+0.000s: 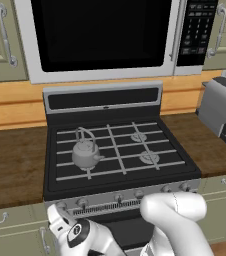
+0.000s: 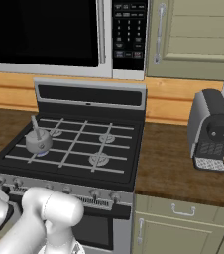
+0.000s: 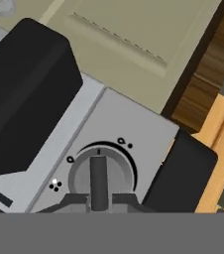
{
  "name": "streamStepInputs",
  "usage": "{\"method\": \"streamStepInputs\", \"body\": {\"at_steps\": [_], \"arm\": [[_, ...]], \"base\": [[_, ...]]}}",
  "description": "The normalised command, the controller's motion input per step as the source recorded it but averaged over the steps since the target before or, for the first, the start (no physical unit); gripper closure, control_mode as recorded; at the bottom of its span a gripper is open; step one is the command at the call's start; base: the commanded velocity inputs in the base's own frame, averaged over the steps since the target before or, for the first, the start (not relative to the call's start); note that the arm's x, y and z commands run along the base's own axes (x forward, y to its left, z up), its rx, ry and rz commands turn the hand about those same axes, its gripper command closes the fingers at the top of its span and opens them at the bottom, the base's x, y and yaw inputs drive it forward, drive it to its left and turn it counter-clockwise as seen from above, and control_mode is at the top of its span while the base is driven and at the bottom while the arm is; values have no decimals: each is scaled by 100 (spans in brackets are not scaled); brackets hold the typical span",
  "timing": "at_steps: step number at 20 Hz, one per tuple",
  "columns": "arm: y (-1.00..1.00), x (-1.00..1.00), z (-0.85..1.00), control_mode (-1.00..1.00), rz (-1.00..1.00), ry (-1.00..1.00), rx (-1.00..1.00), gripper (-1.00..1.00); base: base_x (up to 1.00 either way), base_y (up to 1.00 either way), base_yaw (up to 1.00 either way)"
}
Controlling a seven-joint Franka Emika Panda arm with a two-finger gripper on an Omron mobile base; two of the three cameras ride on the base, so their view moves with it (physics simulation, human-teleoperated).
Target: Turn off the front left burner of the stove.
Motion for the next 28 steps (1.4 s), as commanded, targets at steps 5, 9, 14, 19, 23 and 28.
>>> {"method": "streamStepInputs", "body": {"at_steps": [5, 9, 14, 19, 23, 28], "arm": [[0, 15, 0, -100, -31, 5, 26, 100], [0, 27, 0, -100, -35, 6, 32, 100], [0, 57, 0, -100, -33, 14, 36, 100], [-13, 20, 2, -100, -31, 4, 52, 100], [-11, 23, 11, -100, -33, 0, 57, 100], [-11, 10, 13, -100, -37, 0, 63, 100]], "base": [[0, 0, 0], [0, 0, 0], [0, 0, 0], [0, 0, 0], [0, 0, 0], [0, 0, 0]]}}
